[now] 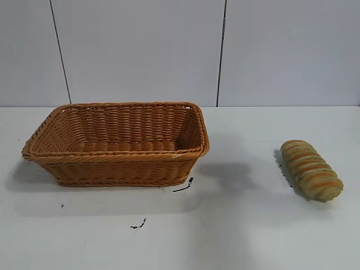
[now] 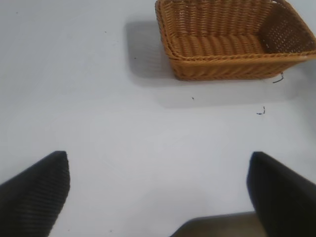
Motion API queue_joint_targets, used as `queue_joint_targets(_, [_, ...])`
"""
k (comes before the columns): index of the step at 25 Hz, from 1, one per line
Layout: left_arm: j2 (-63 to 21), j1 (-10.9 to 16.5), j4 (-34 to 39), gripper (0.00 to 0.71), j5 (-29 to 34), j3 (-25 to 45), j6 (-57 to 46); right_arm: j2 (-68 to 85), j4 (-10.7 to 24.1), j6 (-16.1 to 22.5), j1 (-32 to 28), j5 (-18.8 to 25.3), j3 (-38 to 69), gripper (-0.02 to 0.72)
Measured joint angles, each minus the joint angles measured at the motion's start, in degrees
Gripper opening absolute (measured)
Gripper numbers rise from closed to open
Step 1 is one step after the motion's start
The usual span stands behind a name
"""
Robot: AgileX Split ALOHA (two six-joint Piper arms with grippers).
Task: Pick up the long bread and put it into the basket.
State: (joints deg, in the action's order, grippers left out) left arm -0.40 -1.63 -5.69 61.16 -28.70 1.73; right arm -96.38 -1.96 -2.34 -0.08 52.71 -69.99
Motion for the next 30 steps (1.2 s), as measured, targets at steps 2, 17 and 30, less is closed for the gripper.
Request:
queue_joint_targets(2, [0.0, 0.0, 0.0, 0.698, 0.0, 0.0, 0.0, -4.3, 0.0, 0.0, 0.0, -0.1, -3.2, 0.665])
queue_joint_targets(17, [0.0, 0.0, 0.0, 0.698, 0.0, 0.0, 0.0, -19.3, 1.0, 1.3, 2.8, -3.9, -9.6, 0.665])
queue_joint_targets(30, [0.0, 0.0, 0.0, 0.698, 0.0, 0.0, 0.0, -26.3, 0.9, 1.3, 2.8, -7.6, -9.8, 0.665])
